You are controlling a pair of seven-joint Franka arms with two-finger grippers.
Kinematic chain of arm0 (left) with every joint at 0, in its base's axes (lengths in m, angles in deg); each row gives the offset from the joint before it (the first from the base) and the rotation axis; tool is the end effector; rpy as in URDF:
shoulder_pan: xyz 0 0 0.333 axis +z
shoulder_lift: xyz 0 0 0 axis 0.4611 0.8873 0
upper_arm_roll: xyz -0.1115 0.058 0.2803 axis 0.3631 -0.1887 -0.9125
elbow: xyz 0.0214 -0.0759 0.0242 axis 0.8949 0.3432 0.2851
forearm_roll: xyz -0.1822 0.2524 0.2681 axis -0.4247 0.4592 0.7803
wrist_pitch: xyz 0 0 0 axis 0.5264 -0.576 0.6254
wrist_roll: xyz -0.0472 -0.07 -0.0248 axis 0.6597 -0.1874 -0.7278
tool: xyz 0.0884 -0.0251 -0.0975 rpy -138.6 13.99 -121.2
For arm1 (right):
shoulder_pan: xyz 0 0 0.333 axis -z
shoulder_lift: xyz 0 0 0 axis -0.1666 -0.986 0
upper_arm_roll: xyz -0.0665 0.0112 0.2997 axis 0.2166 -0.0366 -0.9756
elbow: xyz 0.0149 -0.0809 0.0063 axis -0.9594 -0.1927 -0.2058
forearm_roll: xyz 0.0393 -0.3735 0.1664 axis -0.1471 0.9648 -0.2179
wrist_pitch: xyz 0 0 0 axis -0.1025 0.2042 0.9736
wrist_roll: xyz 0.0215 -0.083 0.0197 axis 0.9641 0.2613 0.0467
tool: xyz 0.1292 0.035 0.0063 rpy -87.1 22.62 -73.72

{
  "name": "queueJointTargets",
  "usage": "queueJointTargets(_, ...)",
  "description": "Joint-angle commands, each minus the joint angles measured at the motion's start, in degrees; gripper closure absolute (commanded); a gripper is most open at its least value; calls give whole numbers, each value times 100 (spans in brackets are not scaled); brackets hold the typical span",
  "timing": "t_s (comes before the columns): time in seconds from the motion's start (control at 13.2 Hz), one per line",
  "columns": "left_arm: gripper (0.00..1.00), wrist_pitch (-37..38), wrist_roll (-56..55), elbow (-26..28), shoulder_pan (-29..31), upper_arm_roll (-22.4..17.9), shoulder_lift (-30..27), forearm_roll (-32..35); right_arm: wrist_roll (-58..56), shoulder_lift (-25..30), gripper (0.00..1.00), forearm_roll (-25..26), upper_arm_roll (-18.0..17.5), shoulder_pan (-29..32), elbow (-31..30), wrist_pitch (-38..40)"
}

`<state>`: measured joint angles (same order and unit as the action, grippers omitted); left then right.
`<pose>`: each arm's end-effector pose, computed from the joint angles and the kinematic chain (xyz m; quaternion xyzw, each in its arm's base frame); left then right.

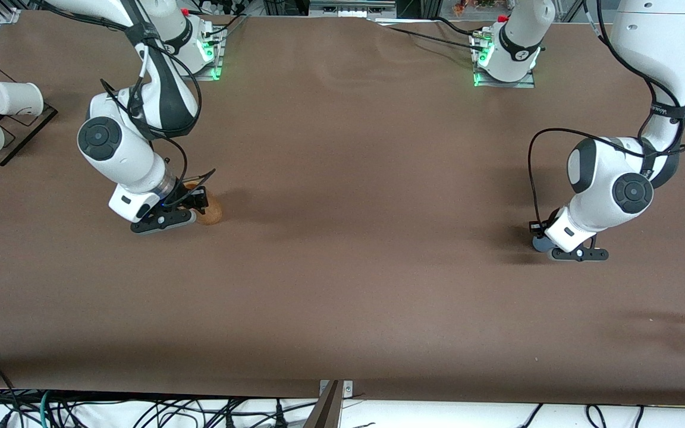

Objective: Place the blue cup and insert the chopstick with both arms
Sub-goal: 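Grasp the chopstick with the right gripper while the left gripper grasps the cup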

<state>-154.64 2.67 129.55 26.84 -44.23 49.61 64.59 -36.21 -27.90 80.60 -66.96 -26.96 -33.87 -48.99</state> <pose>0.6193 -0.0051 0.1956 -0.9994 0.0061 0.0313 0.0094 0.5922 0.1578 0.2780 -0.9916 -0.1278 -0.0217 0.0051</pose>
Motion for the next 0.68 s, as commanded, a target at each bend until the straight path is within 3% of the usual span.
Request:
queueJointTargets(0.0,100,538,-338,-498,-43,329,-50,22,28,177,75,-22,-27,14,-199,9)
queueJointTargets(0.23,100,900,-1374,-1017,-279,1111,20,31,2,177,99,-13,-27,23,-199,9)
queueJointTargets(0.6,100,1603,-2772,-2272,-1860,1121,731,40,-69,431,100,-4,8,23,46,262)
